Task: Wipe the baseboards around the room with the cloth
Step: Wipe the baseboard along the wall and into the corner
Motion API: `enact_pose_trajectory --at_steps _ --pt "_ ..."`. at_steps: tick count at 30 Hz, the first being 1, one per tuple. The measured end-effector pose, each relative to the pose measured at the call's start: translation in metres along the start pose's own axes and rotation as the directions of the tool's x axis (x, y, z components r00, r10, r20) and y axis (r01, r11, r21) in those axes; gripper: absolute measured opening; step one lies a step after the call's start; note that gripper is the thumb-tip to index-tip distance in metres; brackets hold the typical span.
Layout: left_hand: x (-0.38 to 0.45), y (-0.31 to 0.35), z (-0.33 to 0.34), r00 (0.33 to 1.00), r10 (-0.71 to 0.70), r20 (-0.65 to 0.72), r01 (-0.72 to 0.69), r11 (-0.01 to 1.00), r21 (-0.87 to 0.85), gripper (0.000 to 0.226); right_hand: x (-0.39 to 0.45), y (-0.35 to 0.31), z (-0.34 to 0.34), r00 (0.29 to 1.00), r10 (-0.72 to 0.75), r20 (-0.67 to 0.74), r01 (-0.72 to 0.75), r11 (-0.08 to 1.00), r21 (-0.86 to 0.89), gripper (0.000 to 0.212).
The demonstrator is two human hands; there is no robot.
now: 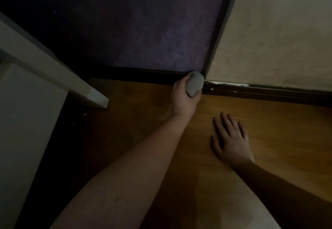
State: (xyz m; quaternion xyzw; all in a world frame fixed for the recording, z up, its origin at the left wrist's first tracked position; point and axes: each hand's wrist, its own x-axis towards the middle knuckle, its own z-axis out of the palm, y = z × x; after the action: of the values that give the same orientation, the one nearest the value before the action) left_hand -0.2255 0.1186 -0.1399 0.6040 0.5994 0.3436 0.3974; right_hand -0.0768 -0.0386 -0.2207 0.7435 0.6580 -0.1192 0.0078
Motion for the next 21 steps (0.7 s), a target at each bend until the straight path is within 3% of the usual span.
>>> enact_pose_trajectory --at_steps 11,17,21 --pt "-0.026 -0.02 -0.04 0.955 -0.054 0.29 0.022 0.993 0.113 0.064 0.001 0.001 0.001 1.0 0.007 0.018 -0.008 0.999 0.04 0.065" --pt "-0.05 0.002 -0.049 0.931 0.032 0.364 -0.1 0.981 0.168 0.065 0.001 0.004 -0.002 0.999 -0.026 0.047 0.023 0.997 0.076 0.067" --pt "-0.059 0.024 -0.047 0.924 0.038 0.381 -0.121 0.973 0.196 0.062 0.007 0.016 -0.012 0.972 -0.125 0.199 0.102 0.987 0.125 0.08"
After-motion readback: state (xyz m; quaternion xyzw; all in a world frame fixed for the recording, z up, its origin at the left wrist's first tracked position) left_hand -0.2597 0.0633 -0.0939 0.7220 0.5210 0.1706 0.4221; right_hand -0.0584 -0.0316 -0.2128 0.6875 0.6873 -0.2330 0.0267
